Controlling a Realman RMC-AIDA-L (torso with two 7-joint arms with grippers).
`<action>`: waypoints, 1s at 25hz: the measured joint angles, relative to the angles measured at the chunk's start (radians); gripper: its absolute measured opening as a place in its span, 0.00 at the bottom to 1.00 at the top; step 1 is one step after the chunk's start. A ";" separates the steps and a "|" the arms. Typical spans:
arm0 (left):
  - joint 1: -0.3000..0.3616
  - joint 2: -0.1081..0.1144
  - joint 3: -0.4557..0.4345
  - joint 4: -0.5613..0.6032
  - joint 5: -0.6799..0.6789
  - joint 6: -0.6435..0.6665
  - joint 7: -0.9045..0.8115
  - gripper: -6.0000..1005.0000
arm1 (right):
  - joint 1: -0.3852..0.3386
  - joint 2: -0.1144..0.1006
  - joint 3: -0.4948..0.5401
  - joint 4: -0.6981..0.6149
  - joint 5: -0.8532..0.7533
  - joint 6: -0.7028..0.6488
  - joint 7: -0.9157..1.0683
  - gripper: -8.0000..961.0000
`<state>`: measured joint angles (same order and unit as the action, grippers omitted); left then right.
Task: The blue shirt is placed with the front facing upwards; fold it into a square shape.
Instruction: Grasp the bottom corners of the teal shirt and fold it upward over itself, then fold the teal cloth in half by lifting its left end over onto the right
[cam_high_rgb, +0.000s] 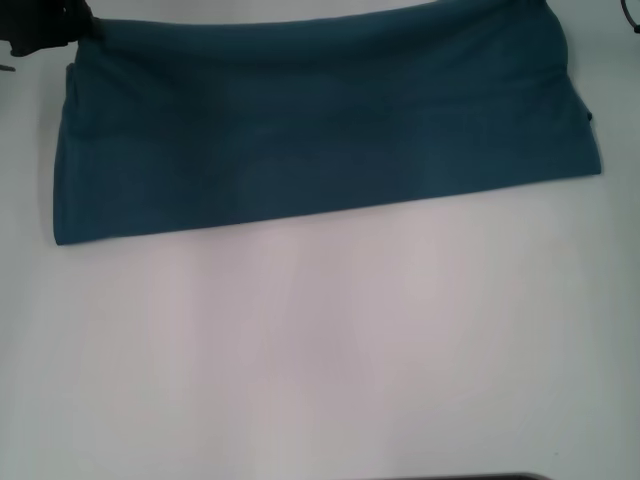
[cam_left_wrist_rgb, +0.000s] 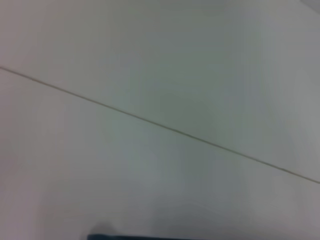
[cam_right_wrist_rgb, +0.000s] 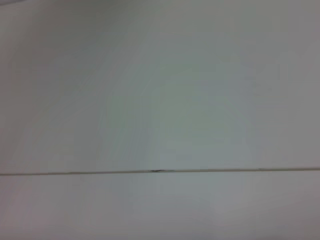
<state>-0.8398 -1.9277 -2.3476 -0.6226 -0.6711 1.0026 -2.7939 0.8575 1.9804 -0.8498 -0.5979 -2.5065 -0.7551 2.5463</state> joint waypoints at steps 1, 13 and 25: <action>0.000 0.000 0.000 0.000 0.000 -0.003 -0.001 0.02 | 0.000 0.000 0.000 0.000 0.000 0.002 0.000 0.16; 0.000 -0.006 -0.002 0.000 0.002 0.002 -0.001 0.02 | 0.012 -0.024 -0.026 0.004 -0.028 -0.027 0.034 0.19; 0.079 -0.002 -0.069 -0.031 -0.007 0.014 -0.021 0.31 | 0.006 -0.084 0.025 -0.006 -0.092 -0.117 0.100 0.41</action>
<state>-0.7612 -1.9299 -2.4162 -0.6537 -0.6778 1.0164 -2.8153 0.8636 1.8962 -0.8248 -0.6041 -2.5980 -0.8726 2.6460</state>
